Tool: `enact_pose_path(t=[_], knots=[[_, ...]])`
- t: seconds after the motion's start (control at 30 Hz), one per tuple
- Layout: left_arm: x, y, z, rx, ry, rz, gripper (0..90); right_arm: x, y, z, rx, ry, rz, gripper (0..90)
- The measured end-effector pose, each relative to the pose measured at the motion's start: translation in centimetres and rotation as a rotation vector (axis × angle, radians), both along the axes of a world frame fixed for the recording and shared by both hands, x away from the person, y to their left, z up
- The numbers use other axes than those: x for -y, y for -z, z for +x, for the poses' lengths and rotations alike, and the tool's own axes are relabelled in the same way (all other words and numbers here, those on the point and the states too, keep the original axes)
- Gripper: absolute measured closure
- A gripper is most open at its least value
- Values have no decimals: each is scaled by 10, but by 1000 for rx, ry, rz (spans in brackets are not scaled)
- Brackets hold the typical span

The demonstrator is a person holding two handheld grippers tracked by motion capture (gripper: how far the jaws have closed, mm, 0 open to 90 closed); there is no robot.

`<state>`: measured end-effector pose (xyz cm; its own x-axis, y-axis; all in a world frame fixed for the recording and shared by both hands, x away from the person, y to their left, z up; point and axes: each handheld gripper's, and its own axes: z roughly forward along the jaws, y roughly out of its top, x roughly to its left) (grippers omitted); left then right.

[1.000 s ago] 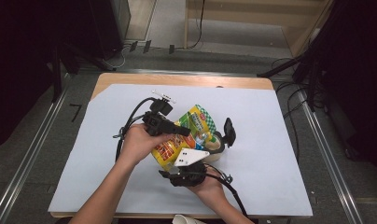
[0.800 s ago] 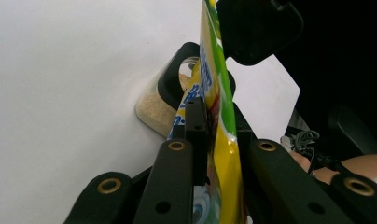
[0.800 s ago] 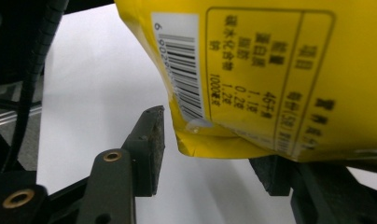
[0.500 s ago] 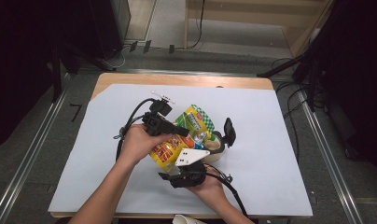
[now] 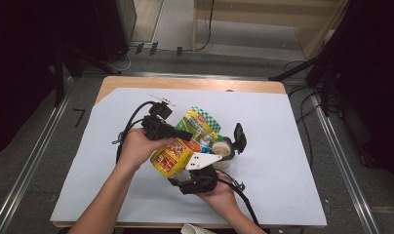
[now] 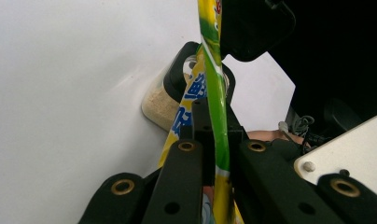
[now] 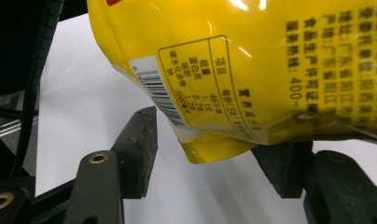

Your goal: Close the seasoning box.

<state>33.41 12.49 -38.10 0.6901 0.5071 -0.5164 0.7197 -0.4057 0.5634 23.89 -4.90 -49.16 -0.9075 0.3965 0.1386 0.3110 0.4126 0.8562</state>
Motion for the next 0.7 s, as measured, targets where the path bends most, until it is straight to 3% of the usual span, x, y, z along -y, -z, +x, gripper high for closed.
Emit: enact_pose_path(t=[0.23,0.7], knots=[[-16,-7,1,13,-26,-55,900,3,-2,2,-2,15,8,430],[-39,-13,5,55,-99,-65,900,9,-4,7,-33,54,17,431]])
